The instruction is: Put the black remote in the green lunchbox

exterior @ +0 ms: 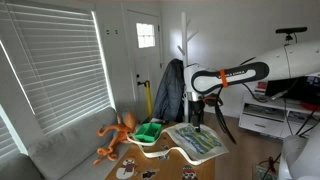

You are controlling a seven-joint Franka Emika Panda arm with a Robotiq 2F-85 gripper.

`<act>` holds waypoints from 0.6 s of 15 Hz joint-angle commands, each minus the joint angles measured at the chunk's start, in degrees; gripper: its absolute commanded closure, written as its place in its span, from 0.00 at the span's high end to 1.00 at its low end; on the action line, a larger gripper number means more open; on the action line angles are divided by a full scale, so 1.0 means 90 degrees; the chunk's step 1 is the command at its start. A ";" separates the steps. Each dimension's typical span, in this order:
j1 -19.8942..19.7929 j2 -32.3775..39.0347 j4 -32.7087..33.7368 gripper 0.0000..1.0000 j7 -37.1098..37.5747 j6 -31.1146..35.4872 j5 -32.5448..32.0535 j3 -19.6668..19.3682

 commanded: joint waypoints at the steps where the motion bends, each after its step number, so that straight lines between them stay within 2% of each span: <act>1: -0.0053 0.0005 0.0012 1.00 -0.0014 -0.0013 0.0013 0.0046; 9: -0.0058 -0.0066 -0.0061 1.00 -0.0061 0.0151 -0.0019 0.0041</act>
